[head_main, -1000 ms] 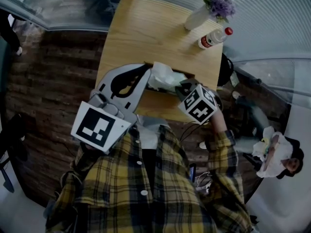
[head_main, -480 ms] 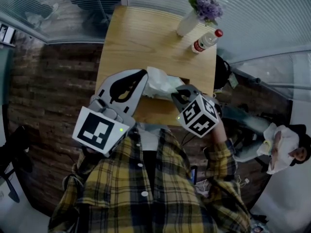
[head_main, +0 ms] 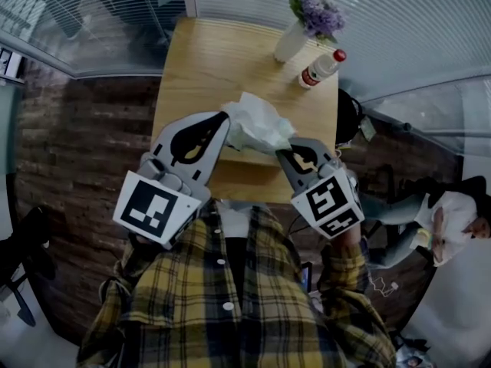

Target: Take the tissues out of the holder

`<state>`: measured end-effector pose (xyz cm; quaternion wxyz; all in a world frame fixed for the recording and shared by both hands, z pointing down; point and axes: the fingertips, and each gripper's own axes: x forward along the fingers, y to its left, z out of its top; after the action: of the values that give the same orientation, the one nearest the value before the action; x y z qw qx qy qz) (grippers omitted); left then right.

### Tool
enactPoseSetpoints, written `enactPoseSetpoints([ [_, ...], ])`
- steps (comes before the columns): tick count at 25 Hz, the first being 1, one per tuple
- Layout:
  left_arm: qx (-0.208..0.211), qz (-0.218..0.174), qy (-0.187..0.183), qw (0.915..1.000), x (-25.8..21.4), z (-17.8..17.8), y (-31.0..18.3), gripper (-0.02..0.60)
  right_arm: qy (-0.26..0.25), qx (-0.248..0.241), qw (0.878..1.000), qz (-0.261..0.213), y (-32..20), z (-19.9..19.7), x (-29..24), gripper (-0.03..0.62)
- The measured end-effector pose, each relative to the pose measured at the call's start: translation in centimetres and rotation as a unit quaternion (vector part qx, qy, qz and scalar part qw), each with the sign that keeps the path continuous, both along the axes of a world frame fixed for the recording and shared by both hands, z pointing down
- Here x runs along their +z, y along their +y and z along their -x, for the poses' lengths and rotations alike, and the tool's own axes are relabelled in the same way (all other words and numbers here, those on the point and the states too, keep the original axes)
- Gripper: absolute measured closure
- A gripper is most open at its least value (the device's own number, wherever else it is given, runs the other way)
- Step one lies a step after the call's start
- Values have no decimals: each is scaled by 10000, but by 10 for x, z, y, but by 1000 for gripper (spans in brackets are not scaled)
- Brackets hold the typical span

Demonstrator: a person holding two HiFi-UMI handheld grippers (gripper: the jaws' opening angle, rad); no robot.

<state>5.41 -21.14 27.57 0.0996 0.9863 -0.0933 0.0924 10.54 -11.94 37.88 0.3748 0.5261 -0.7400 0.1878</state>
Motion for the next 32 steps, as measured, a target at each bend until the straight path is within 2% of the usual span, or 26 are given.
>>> enactPoseSetpoints([
  [6, -2, 15, -47, 10000, 1, -3, -2, 572, -183, 593, 9957, -694, -7, -13, -32, 579],
  [11, 43, 78, -26, 10000, 2, -4, 1, 572, -441, 907, 9880, -1166, -10, -14, -51, 579],
  [16, 17, 13, -81, 10000, 3, -5, -2, 572, -775, 1207, 9790, -1450, -11, -11, -64, 579],
  [21, 113, 126, -60, 9998, 6, -8, 5, 572, -1156, 1374, 9668, -1817, -10, -10, -75, 579],
  [32, 141, 176, -93, 9997, 12, -11, 6, 572, -1459, 1769, 9492, -2154, -11, -16, -79, 579],
])
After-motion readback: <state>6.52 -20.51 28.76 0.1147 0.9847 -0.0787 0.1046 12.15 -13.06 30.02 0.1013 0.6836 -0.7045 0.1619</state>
